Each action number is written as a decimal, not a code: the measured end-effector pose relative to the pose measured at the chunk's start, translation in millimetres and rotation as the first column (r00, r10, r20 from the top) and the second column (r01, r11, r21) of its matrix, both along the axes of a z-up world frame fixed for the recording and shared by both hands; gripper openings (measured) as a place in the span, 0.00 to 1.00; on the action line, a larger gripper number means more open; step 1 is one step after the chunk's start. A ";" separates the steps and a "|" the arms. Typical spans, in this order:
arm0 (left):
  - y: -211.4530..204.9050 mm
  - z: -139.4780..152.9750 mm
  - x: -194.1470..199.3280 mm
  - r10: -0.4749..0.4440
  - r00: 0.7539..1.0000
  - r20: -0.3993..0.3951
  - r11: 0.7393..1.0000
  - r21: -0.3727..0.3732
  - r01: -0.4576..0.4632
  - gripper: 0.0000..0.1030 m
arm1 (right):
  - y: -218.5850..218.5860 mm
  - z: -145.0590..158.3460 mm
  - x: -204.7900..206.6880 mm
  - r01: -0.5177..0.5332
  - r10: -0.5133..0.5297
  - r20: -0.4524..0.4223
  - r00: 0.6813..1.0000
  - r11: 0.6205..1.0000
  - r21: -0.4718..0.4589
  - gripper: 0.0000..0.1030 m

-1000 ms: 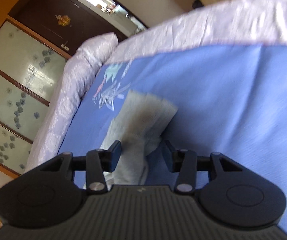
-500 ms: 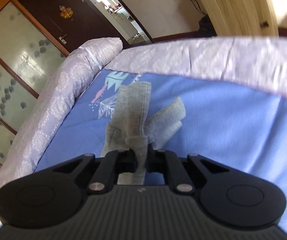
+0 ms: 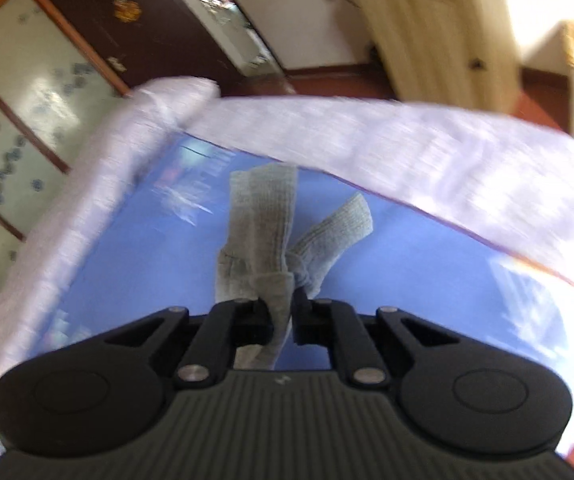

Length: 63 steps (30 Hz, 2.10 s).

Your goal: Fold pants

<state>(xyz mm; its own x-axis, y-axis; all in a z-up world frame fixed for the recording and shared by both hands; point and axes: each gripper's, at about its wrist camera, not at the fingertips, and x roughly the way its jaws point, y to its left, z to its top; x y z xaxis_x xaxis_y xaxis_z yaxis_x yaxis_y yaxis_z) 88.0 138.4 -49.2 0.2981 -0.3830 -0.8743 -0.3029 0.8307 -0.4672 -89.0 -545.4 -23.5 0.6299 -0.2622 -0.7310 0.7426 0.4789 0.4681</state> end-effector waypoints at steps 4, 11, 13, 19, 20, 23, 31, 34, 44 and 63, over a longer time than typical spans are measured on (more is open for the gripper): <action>14.8 5.9 -16.2 0.028 0.999 0.042 0.999 -0.020 -0.027 0.44 | 2.2 -36.8 -58.8 0.187 -0.187 -0.046 0.981 0.982 0.016 0.44; 63.7 32.6 -38.2 0.162 0.975 0.148 0.986 -0.052 -0.156 0.58 | 59.2 -22.0 -120.1 0.178 -0.179 0.148 0.973 0.984 0.024 0.44; 72.8 28.7 -38.0 0.193 0.971 0.142 0.980 -0.072 -0.184 0.61 | 92.1 -13.6 -117.1 0.066 -0.063 0.189 0.980 0.998 -0.010 0.44; 75.6 1.2 -19.6 0.240 0.967 0.087 0.956 -0.193 -0.220 0.77 | 190.6 3.4 -62.9 -0.305 0.294 0.307 0.905 0.952 -0.011 0.44; 70.9 -3.5 -17.1 0.245 0.967 0.073 0.951 -0.214 -0.224 0.77 | 210.6 8.0 -47.5 -0.370 0.358 0.313 0.880 0.929 -0.023 0.44; 61.9 -8.5 -19.4 0.249 0.964 0.089 0.946 -0.235 -0.223 0.75 | 262.0 12.4 -6.0 -0.511 0.491 0.315 0.812 0.859 -0.024 0.44; 61.2 14.9 -21.1 0.049 0.948 0.316 0.999 0.002 -0.052 0.68 | 333.3 2.1 55.8 -0.683 0.659 0.260 0.706 0.730 0.007 0.44; 41.9 27.8 -18.4 -0.215 0.886 0.411 0.967 0.218 0.134 0.56 | 337.4 -2.6 63.0 -0.679 0.655 0.231 0.719 0.733 0.035 0.44; 13.2 16.1 -27.6 -0.557 0.704 0.441 0.813 0.461 0.356 0.43 | 336.6 -6.4 48.3 -0.643 0.628 0.177 0.758 0.765 0.040 0.44; 15.7 53.5 -39.1 -0.709 0.577 0.405 0.657 0.676 0.333 0.06 | 387.0 -20.8 65.5 -0.734 0.732 0.073 0.678 0.680 0.000 0.43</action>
